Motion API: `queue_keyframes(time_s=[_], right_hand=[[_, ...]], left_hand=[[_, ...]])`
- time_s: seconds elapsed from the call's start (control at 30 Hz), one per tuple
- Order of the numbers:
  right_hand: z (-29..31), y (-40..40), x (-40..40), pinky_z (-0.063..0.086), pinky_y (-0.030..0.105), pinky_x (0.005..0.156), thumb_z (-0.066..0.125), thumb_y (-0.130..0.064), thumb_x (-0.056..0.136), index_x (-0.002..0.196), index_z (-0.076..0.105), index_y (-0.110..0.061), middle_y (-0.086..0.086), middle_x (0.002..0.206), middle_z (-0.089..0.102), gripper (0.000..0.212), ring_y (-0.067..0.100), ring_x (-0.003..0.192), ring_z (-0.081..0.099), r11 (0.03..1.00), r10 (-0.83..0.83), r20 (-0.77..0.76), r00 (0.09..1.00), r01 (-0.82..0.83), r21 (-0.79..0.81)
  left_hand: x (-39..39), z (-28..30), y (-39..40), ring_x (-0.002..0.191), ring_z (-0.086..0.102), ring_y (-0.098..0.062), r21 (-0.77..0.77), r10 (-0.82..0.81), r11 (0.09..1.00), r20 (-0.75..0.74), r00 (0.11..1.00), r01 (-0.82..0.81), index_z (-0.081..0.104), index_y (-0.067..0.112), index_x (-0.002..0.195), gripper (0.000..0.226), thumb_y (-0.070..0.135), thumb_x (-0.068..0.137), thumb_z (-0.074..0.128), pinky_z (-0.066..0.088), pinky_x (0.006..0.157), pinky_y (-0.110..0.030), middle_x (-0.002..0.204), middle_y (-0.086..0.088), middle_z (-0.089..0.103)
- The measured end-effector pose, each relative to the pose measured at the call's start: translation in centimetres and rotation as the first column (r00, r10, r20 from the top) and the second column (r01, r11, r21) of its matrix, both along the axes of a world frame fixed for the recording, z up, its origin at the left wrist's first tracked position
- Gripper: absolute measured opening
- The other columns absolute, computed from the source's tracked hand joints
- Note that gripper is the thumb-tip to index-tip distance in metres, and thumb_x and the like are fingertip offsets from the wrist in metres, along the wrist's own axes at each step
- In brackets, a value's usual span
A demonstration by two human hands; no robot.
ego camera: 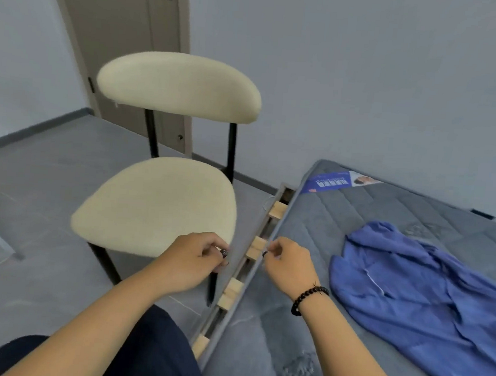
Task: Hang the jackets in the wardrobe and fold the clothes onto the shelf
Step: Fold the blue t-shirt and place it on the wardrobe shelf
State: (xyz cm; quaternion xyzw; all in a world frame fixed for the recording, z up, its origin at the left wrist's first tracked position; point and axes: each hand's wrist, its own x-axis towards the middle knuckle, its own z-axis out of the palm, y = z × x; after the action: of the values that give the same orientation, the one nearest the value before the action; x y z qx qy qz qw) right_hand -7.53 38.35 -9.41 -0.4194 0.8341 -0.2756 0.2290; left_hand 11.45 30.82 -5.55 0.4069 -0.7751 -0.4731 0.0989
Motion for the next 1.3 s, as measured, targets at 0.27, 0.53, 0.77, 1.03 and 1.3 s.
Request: queue_keyframes(time_s=[0.27,0.53,0.77,1.03,1.3], right_hand=[[-5.6,8.1,-7.1,0.044,0.036,0.083,0.058,-0.016,0.087,0.149,0.014,-0.011,0.014,0.151,0.019,0.076,0.033,0.108,0.052,0.94,-0.34,-0.009,0.94,0.34,0.009],[-11.3,11.2,-12.9,0.043,0.033,0.093,0.053,-0.01,0.087,0.148,0.027,-0.018,0.011,0.151,0.015,0.066,0.035,0.111,0.054,0.876,-0.429,-0.035,0.903,0.425,0.227],[-11.0,8.9,-13.5,0.044,0.03,0.087,0.05,-0.004,0.089,0.094,0.07,-0.005,0.018,0.113,0.062,0.02,0.034,0.105,0.058,0.86,-0.484,-0.085,0.871,0.492,0.135],[-2.8,2.7,-5.4,0.049,0.037,0.07,0.054,-0.007,0.09,0.078,0.064,-0.007,0.015,0.07,0.06,0.015,0.018,0.068,0.053,0.983,0.035,0.078,0.996,-0.02,-0.185],[8.5,-1.4,2.9,0.051,0.018,0.06,0.053,-0.004,0.095,0.098,0.064,0.003,0.011,0.076,0.059,0.013,0.011,0.063,0.055,0.84,0.492,0.428,0.758,-0.283,-0.463]], left_hand=[[-6.5,-1.4,6.3,0.078,0.069,-0.001,0.038,-0.129,0.991,-0.021,0.991,0.129,0.064,0.026,0.103,0.019,0.013,0.095,0.051,0.046,0.074,-0.015,0.089,0.007,0.074],[-6.3,-2.1,5.3,0.077,0.071,-0.007,0.061,-0.118,0.991,0.007,0.993,0.117,0.066,0.023,0.102,0.021,0.01,0.095,0.05,0.054,0.085,-0.037,0.085,0.009,0.075],[-5.7,-3.1,3.7,0.077,0.07,-0.007,0.126,-0.089,0.988,0.018,0.996,0.086,0.066,0.024,0.101,0.023,0.009,0.094,0.051,0.053,0.081,-0.026,0.085,0.009,0.075],[-5.6,-5.5,2.5,0.089,0.065,-0.009,0.138,-0.066,0.988,-0.006,0.998,0.066,0.05,0.022,0.124,0.042,0.006,0.086,0.063,0.049,0.087,-0.025,0.104,0.008,0.066],[-4.2,-4.5,3.3,0.103,0.059,0.0,0.114,-0.015,0.993,-0.105,0.994,0.027,0.052,0.031,0.122,0.039,0.027,0.087,0.069,0.048,0.078,-0.012,0.11,0.019,0.06]])
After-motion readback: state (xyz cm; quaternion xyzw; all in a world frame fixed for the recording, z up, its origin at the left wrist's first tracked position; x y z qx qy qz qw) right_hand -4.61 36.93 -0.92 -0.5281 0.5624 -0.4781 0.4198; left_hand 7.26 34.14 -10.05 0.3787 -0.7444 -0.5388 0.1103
